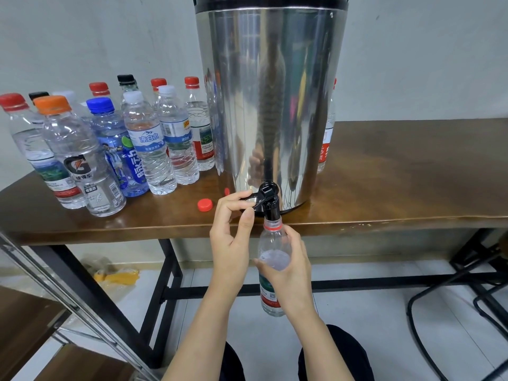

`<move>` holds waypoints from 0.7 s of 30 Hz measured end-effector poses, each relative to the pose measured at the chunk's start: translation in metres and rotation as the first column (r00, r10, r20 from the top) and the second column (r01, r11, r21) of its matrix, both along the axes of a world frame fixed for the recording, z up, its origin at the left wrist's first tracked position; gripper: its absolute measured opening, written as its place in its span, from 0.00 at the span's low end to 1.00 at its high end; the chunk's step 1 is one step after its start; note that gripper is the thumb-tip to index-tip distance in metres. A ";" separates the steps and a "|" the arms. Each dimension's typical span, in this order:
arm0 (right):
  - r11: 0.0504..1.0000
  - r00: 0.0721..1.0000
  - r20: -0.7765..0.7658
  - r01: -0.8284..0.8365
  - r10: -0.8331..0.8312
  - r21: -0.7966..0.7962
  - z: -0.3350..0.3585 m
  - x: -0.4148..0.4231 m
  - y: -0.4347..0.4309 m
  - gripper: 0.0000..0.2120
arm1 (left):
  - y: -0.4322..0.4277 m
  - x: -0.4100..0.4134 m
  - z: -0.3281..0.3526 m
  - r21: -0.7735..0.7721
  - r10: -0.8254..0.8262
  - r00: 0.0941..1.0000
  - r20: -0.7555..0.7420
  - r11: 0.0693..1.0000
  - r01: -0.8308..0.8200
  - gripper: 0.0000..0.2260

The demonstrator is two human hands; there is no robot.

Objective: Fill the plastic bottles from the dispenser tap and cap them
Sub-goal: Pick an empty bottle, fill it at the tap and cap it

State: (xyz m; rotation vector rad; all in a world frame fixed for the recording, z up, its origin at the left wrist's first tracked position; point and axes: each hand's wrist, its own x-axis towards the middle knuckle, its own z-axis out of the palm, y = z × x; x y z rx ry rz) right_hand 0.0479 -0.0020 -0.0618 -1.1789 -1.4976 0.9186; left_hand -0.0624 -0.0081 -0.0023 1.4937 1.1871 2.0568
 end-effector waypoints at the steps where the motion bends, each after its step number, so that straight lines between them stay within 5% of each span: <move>1: 1.000 1.000 -0.002 0.000 0.000 -0.001 0.000 0.000 0.000 0.37 | 0.000 0.000 0.000 0.001 -0.002 1.000 0.001 1.000 0.002 0.05; 21: 1.000 1.000 -0.012 -0.015 0.015 -0.009 0.002 0.001 0.001 0.38 | 0.003 0.001 -0.003 0.014 0.000 1.000 -0.011 1.000 0.001 0.04</move>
